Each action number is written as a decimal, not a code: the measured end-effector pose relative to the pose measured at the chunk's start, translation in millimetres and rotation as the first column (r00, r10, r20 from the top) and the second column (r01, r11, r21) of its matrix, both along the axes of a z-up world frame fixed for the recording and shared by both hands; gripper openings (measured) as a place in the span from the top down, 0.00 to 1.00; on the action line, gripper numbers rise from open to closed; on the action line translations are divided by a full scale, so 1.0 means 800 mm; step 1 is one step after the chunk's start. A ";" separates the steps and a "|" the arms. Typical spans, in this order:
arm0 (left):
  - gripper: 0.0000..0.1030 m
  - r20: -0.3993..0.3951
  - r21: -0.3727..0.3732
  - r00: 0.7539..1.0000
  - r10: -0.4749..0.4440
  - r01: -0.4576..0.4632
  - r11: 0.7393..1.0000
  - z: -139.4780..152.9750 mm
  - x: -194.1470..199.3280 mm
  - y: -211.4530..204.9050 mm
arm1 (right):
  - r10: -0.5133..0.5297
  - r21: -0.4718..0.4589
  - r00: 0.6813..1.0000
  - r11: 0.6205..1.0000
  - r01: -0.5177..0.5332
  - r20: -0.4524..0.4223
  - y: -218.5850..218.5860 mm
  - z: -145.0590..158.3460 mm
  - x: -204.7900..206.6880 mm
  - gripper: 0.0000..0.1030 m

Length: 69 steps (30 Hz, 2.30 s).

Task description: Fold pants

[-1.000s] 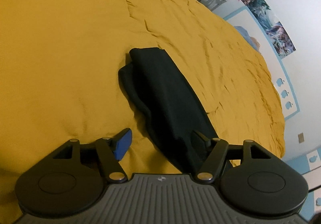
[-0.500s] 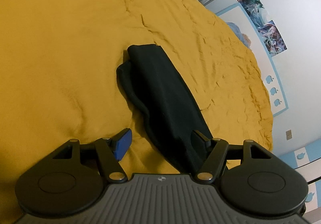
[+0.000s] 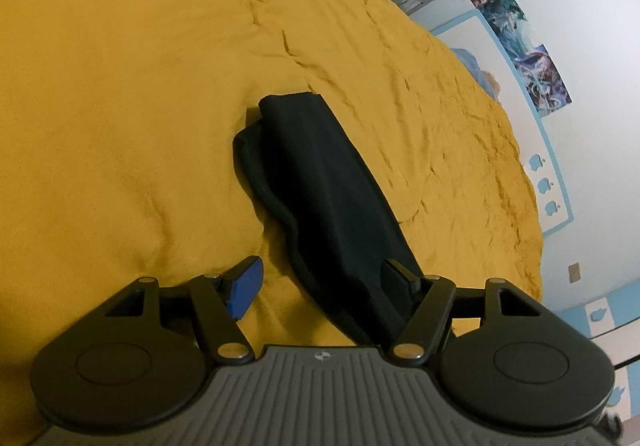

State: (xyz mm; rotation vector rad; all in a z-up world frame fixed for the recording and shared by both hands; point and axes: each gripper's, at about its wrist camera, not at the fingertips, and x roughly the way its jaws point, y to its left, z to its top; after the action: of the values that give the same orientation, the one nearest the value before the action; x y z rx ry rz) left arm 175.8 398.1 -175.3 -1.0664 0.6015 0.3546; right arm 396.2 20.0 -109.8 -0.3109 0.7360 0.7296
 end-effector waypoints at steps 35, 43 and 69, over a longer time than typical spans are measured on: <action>0.90 0.179 -0.156 0.963 0.201 -0.174 0.972 -0.031 0.032 0.022 | -0.079 0.141 0.996 0.987 0.083 -0.035 0.061 -0.071 -0.158 0.59; 0.92 0.284 -0.009 0.956 0.072 -0.072 0.997 0.034 0.050 -0.014 | -0.120 0.242 0.988 0.960 0.140 -0.098 0.028 -0.058 -0.154 0.59; 0.66 -0.396 0.616 0.653 -0.646 0.710 0.340 0.021 0.153 -0.412 | -0.454 0.374 0.861 0.776 0.509 -0.229 -0.196 -0.024 -0.156 0.57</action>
State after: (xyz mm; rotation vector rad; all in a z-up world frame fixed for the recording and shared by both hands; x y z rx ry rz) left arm 298.4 68.5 -158.4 0.0731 0.8303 -0.1366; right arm 271.4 -137.0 -128.6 0.3256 0.7154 0.3965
